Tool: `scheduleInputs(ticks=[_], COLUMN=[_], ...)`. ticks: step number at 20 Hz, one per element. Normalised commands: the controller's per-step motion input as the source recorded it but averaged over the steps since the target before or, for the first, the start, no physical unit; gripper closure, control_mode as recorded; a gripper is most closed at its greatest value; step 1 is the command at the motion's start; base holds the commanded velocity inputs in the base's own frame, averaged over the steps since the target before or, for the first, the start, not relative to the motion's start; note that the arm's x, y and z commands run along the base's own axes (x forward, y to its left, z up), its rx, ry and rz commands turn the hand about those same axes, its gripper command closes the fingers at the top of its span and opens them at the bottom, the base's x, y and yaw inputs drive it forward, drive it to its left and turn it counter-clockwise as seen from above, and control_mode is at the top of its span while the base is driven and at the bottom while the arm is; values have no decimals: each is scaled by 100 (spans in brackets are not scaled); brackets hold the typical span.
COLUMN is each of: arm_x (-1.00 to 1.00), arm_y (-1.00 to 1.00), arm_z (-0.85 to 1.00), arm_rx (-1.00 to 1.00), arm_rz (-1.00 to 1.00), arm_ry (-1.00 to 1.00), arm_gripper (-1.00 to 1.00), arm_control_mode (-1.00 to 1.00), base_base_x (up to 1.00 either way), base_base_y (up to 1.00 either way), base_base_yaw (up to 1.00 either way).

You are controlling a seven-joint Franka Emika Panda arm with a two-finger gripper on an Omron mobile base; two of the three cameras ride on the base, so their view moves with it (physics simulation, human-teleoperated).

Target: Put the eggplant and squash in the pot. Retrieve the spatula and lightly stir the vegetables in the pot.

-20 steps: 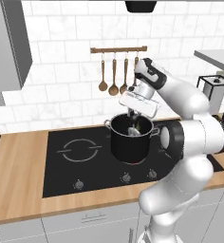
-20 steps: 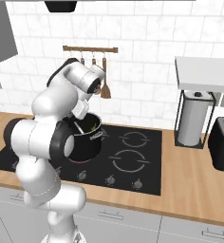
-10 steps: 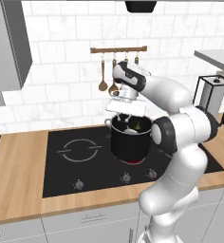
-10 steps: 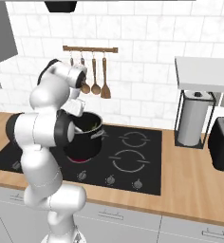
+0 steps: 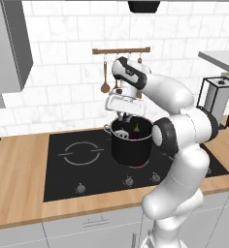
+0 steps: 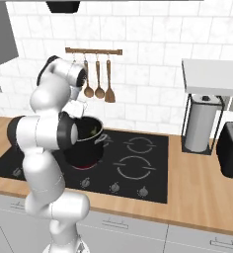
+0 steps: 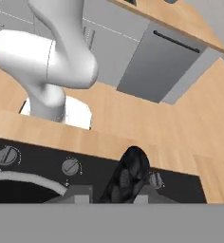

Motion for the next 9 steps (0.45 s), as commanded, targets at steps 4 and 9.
scheduleInputs(ticks=[4, 9], arm_x=[-19, -13], arm_y=[-15, -31], arm_z=[1, 1], arm_rx=[15, 0], arm_rz=[13, 2], arm_ry=[1, 0], arm_gripper=[100, 100], arm_control_mode=[-100, -100], base_base_x=[0, 0], base_base_y=[0, 0], base_base_yaw=[0, 0])
